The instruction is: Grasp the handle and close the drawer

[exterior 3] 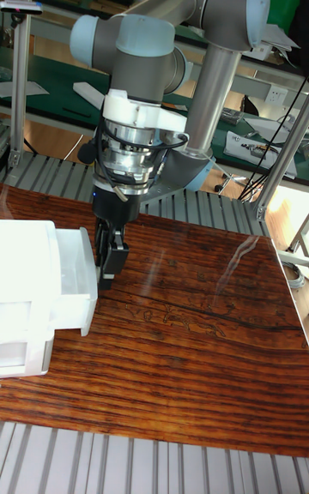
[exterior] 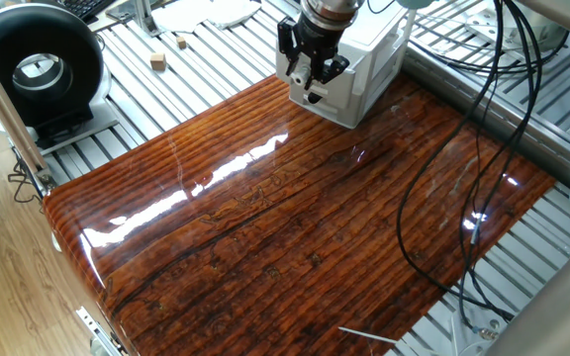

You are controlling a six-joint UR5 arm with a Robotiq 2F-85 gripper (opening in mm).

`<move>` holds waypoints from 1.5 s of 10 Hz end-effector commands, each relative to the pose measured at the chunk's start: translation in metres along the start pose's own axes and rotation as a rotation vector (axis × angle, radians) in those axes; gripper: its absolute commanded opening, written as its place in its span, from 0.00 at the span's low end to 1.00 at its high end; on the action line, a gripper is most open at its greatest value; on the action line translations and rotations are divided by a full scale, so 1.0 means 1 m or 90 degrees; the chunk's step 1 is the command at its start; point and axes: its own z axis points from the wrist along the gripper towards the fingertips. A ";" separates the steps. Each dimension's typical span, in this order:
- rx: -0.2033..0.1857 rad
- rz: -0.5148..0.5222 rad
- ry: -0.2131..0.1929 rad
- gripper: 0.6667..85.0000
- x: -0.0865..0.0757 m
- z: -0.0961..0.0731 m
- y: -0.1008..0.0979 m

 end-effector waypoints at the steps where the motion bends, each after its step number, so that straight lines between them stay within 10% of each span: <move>1: 0.005 0.005 -0.005 0.48 -0.001 -0.001 -0.002; 15: 0.012 0.012 -0.009 0.40 0.000 -0.002 -0.001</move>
